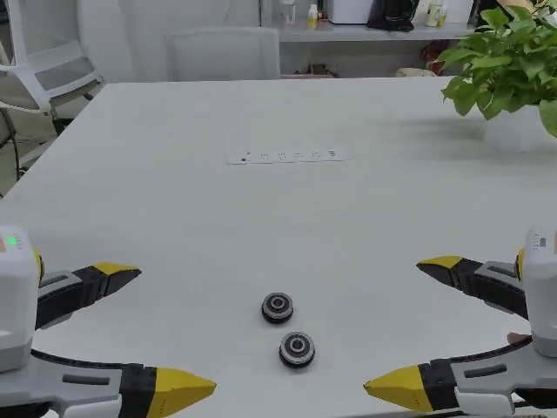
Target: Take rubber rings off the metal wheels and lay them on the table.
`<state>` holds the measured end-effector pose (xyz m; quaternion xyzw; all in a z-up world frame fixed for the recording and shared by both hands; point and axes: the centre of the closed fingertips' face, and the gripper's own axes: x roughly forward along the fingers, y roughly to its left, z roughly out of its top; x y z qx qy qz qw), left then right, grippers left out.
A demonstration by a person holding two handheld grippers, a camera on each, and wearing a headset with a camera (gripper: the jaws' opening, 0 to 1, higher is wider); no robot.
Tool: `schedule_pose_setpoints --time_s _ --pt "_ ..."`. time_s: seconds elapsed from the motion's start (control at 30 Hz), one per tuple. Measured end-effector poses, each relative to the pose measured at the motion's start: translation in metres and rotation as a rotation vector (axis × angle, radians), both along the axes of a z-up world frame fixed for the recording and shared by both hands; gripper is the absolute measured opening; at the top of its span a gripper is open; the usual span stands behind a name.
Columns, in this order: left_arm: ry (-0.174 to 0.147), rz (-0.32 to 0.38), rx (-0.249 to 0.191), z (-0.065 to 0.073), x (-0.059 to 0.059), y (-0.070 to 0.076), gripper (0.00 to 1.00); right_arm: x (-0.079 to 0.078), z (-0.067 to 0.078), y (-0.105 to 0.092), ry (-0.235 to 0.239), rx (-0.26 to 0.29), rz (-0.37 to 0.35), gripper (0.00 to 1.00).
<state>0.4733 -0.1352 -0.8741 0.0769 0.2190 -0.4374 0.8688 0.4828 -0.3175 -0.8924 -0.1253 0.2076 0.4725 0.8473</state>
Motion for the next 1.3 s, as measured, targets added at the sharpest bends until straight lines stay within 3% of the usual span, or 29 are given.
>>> schedule_pose_setpoints --time_s 0.73,1.3 --pt "-0.005 0.006 0.005 0.001 0.007 0.005 1.0 0.01 0.0 0.009 0.013 0.007 0.022 0.99" --pt "-0.036 -0.042 0.023 0.009 0.025 -0.004 0.97 0.028 0.006 0.021 -0.025 -0.018 0.081 0.95"
